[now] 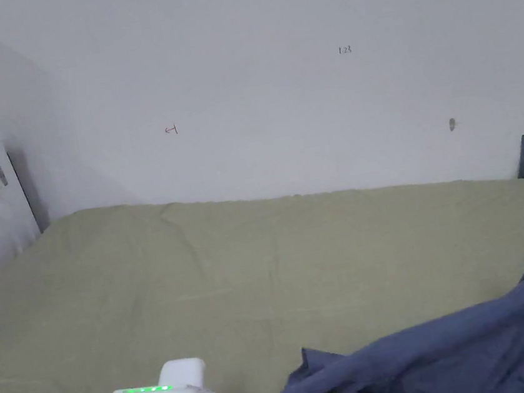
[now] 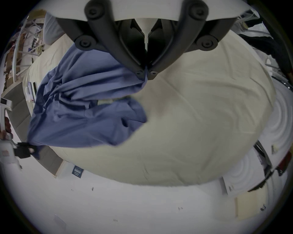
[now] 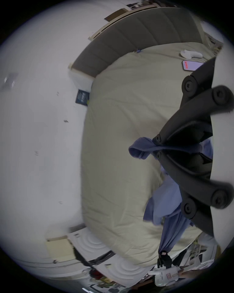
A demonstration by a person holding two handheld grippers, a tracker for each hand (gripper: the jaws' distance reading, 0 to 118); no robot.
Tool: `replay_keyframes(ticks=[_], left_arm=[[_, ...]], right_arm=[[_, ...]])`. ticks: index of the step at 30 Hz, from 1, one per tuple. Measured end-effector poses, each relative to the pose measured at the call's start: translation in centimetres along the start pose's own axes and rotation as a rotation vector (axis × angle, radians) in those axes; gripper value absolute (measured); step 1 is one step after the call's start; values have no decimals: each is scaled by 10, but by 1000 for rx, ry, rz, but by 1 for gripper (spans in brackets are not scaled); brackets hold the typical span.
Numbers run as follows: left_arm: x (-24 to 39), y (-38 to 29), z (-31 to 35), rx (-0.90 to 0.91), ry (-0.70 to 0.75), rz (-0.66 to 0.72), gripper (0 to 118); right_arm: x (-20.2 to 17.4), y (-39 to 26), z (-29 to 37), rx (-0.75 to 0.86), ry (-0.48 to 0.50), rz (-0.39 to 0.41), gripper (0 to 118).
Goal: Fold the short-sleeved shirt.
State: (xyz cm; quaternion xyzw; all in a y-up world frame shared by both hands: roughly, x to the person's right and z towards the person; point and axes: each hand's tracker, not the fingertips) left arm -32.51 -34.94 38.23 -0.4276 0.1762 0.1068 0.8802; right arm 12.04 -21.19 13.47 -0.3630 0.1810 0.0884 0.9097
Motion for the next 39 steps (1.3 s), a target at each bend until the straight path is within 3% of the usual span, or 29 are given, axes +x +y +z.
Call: replay_keyframes(ticks=[3,10,18,29,32,35,39], left_arm=[[-23,13,36,84,41,39,0],[-60,51,110,218,69,65,0],[-66,101,169,319,133,50,0],[-54,173,184,393,267,59,0],[-43,194,178,419,334,28,0],[-39,217,168,428,333,45,0],[-33,248,148,448,364,36,0]], right_arm=[[22,-10,51,64,51,-99,4],[39,-23,126,162,8,-118,4],[44,-1,170,242,40,-176,4],[36,61,164,279,-11,-184,4],[34,81,152,284,-20,-210,4],[30,102,136,277,-50,-171,4],[33,134,110,294,-64,-181,4]])
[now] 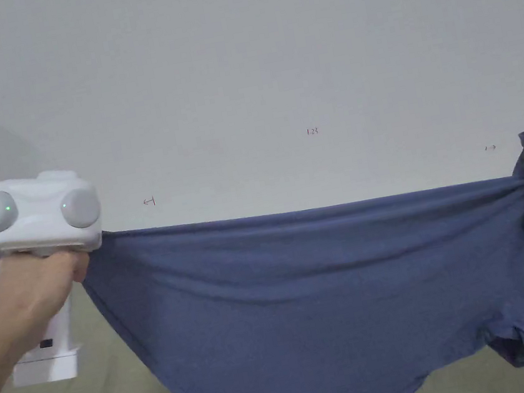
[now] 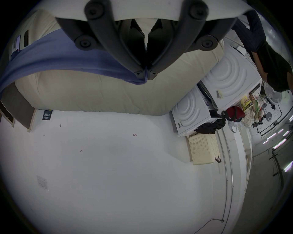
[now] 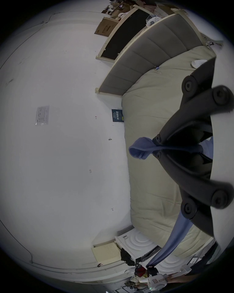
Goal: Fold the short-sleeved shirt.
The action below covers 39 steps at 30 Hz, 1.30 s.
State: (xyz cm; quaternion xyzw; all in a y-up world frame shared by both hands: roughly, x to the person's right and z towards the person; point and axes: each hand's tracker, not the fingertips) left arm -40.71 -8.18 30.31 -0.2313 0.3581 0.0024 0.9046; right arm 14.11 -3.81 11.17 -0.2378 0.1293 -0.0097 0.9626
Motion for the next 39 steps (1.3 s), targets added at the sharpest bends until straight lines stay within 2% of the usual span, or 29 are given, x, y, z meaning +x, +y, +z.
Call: replay_keyframes(ticks=[11,13,18,25,26,29,33,36,39], left_arm=[[48,32,-87,30,44,2,0],[55,31,-101,30,48,-2,0],[66,8,-122,15,25,-65,0],[60,-98,-131,-148,-111,-73,0],[59,-118,-130,-177,-115,-89,0],[51,-186,-123,-269,-145,-114,0],[30,-260,-110,-376,-158,-92,0],[13,-299,-88,-425,-166,-58,0],[-2,-326,-68,-447,-171,-32,0]], right_arm=[[-14,26,-96,-4,-42,26,4],[-18,23,-112,-16,-55,53,4],[-17,-4,-142,-58,-65,65,4],[2,-116,-156,-196,-63,72,4],[5,-135,-153,-235,-63,87,4],[18,-202,-139,-293,-46,63,4],[31,-276,-107,-375,-18,79,4],[42,-317,-77,-391,14,-19,4],[45,-347,-53,-405,11,-16,4]])
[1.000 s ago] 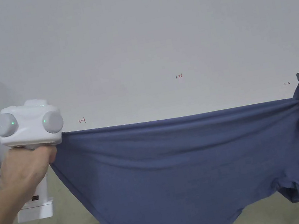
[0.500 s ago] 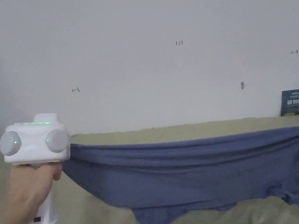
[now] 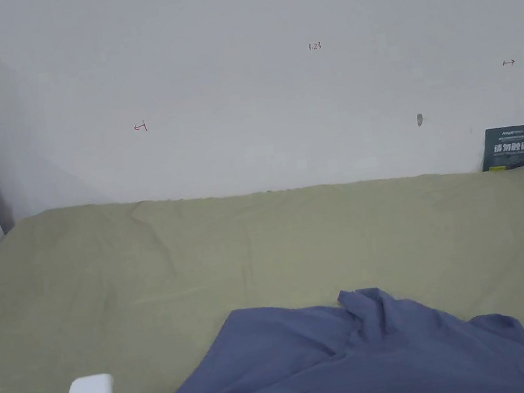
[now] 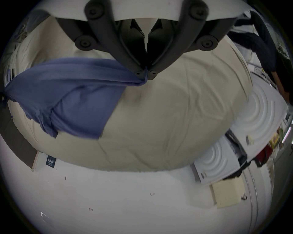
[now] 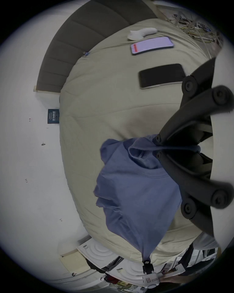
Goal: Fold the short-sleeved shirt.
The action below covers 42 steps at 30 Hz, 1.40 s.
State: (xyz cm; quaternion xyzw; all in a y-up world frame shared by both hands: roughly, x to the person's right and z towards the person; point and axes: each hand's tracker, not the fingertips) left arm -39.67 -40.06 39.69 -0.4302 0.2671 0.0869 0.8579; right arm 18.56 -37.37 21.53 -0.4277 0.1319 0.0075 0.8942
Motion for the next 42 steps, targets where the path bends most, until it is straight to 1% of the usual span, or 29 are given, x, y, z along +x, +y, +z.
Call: replay_keyframes(ticks=[4,6,7,13,16,17,18,19,20,21,22,23,24,26,27,28,29,30,31,32,33,34,35,36,37,38,40,41,42], left_arm=[[-11,-31,10,-13,9,19,0],[-17,-46,14,-26,4,21,0],[-18,-51,15,-35,-1,21,0],[-19,-76,17,-62,-7,29,0],[-20,-79,11,-82,-20,43,0],[-21,-80,11,-81,-26,46,0],[-22,-81,11,-75,-41,55,0],[-24,-82,10,-58,-73,57,8],[-26,-83,11,-54,-88,55,39],[-28,-85,9,-68,-82,52,101],[-30,-87,9,-89,-76,55,118],[-32,-87,17,3,-72,40,115],[-36,-84,21,-43,-77,40,114],[-41,-78,32,-32,-72,36,114],[-44,-77,40,-15,-82,38,114],[-48,-82,51,1,-103,43,112],[-50,-84,59,6,-127,52,108],[-53,-88,66,10,-155,56,89],[-55,-92,70,18,-191,54,49],[-57,-99,74,36,-200,34,0],[-56,-107,73,53,-173,24,0],[-54,-110,71,108,-133,-27,0],[-55,-114,66,63,-129,-19,0],[-57,-119,65,56,-146,0,0],[-61,-120,62,34,-185,28,0],[-62,-121,59,34,-203,60,0],[-64,-116,57,37,-182,48,0],[-64,-113,54,44,-184,49,12],[-64,-109,51,53,-188,51,75]], right_arm=[[14,-33,1,-25,8,-10,4],[18,-49,4,-39,19,-70,4],[21,-56,4,-44,33,-80,4],[27,-87,-6,-97,1,-92,4],[33,-92,-18,-141,-11,-160,6],[31,-95,-17,-144,-27,-173,10],[31,-96,-18,-151,-83,-172,34],[31,-96,-19,-168,-119,-150,70],[33,-98,-17,-161,-118,-140,105],[32,-101,-12,-120,-115,-137,118],[27,-98,-3,-62,-135,-116,118],[24,-95,2,-60,-136,-93,118],[20,-91,8,-64,-136,-76,118],[12,-87,25,-46,-104,-70,118],[5,-84,32,-38,-67,-70,117],[-4,-82,40,-8,-23,-67,112],[-12,-83,52,27,21,-54,103],[-21,-84,60,58,42,-40,80],[-30,-84,63,74,33,-16,56],[-39,-86,66,100,31,30,28],[-46,-92,71,145,-7,79,1],[-54,-96,72,180,-61,100,1],[-59,-100,72,188,-60,109,1],[-60,-101,73,176,-16,111,1],[-58,-103,71,153,38,88,1],[-60,-104,71,157,33,76,1],[-63,-105,71,166,27,80,1],[-60,-103,71,166,29,81,1],[-59,-102,71,168,30,77,1]])
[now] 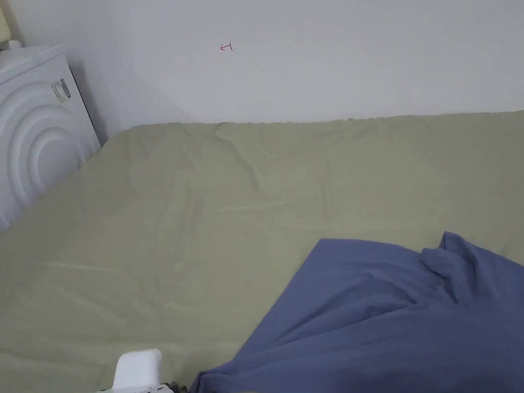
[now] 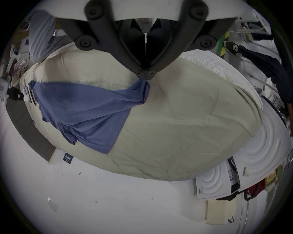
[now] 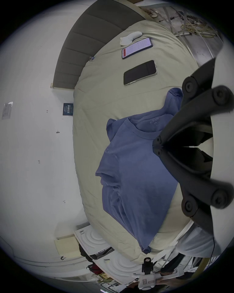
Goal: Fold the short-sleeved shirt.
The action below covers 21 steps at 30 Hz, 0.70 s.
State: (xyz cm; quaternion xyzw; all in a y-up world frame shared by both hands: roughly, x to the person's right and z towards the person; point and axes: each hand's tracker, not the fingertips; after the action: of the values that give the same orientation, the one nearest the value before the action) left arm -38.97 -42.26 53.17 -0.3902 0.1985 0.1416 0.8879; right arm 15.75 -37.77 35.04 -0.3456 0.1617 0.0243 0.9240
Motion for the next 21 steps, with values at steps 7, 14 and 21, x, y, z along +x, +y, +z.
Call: replay_keyframes(ticks=[7,14,21], left_arm=[[18,27,-52,-95,0,-20,113],[35,28,-74,-124,-64,-86,23],[43,31,-73,-131,-49,-104,5]], right_arm=[[3,12,-2,-7,35,-34,1],[4,26,-24,-61,33,5,1],[-1,84,-83,-83,57,57,1]])
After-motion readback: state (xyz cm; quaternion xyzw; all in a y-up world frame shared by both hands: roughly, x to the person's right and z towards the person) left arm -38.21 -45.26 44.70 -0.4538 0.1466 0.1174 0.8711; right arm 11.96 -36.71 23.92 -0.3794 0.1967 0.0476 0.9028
